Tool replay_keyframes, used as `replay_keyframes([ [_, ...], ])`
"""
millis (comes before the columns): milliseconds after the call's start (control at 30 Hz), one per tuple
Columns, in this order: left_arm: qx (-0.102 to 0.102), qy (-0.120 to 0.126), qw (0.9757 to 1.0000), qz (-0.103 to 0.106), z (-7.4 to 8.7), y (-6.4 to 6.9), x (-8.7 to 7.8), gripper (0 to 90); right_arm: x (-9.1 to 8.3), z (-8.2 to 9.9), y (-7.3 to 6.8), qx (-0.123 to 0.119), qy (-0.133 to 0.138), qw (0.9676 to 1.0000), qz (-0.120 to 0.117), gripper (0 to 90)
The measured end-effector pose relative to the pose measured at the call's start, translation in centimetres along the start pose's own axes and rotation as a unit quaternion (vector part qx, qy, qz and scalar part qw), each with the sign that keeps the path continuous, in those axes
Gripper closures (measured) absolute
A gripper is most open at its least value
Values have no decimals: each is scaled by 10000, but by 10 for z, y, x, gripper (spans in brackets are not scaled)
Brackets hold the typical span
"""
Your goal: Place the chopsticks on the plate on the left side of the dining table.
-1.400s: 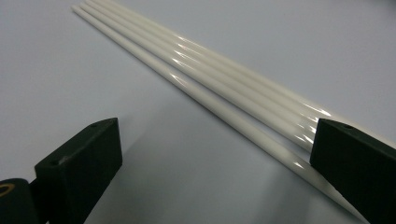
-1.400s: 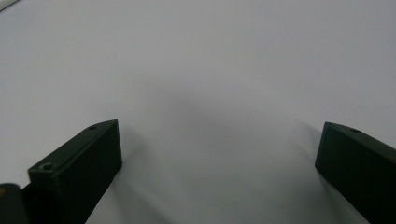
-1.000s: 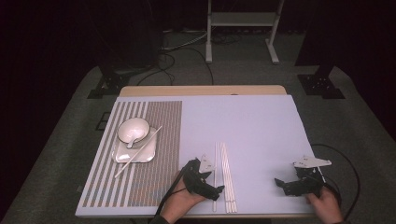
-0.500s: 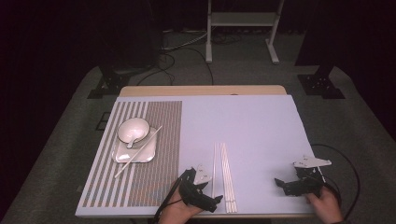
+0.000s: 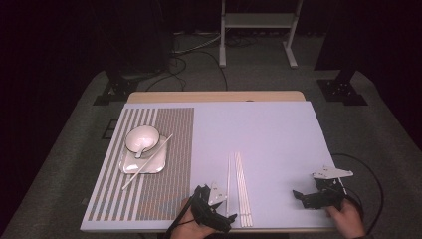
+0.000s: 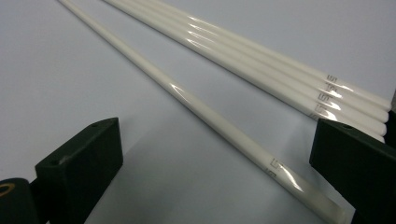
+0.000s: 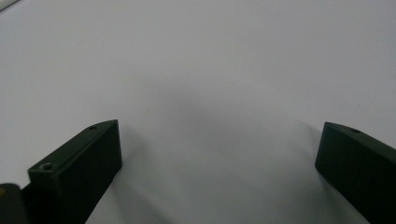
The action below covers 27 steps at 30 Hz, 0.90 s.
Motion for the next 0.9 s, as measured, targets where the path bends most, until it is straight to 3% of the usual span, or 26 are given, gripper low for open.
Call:
replay_keyframes([
  [367,43,-73,10000,-26,2,-4,-3,17,0,0,0,5,-4,10000,-1,0],
  [567,-42,-69,9999,-109,4,-13,-7,16,0,0,0,0,2,10000,-1,0],
  [900,-9,-99,9996,-251,5,-22,-12,15,0,0,0,4,-4,10000,-1,0],
])
Point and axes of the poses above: each handheld gripper's, and its own axes: x roughly forward along the jaws, z roughly out of its underside, y roughly to its right, the point moved 8 cm from there along x, roughly forward along the jaws, and after that the axes turned 10 degrees about z, right-handed, at the moved point
